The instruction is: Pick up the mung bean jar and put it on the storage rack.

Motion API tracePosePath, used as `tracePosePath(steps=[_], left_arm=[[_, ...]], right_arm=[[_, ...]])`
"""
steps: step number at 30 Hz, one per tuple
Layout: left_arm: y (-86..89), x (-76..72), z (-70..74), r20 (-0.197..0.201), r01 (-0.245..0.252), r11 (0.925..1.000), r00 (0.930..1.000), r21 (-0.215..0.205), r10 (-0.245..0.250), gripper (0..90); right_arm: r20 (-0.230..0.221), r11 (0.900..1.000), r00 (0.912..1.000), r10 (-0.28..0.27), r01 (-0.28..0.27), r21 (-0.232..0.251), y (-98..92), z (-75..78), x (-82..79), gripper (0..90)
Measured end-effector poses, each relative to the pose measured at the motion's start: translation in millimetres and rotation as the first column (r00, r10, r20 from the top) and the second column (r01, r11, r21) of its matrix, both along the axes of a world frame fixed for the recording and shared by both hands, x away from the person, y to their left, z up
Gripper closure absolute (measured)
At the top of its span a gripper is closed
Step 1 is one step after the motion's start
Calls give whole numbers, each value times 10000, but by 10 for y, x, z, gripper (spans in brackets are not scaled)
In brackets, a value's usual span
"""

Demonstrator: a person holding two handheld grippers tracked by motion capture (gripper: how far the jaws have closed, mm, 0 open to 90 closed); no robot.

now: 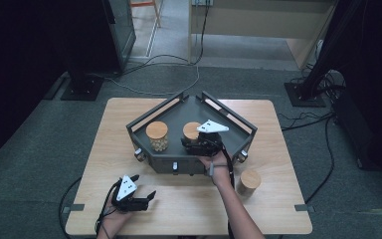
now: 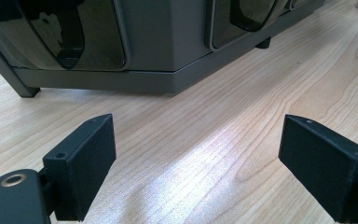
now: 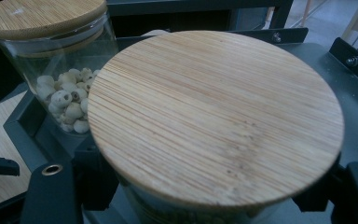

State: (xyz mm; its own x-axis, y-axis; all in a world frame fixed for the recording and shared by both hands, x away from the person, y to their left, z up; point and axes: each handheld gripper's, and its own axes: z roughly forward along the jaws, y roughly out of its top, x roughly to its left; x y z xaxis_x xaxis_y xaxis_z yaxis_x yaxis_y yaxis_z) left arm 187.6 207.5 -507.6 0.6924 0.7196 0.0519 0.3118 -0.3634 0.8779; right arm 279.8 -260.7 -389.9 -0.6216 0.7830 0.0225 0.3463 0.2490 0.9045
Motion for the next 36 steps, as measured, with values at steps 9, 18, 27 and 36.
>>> tracePosePath(steps=[9,18,27,36], left_arm=[[-4,-2,1,24,-2,10000,10000,33,2,108],[-3,-2,1,12,-9,10000,10000,23,9,108],[-3,-1,1,1,-22,10000,10000,17,22,108],[-2,-1,1,-2,-33,10000,10000,12,33,108]], right_arm=[[227,9999,9997,3,-1,-100,27,-42,-32,249],[117,9999,9999,61,-62,94,-11,-55,-17,236],[-107,9988,9999,103,-98,489,-106,-52,-19,189],[-178,9993,9995,257,-252,270,-154,-26,-78,189]])
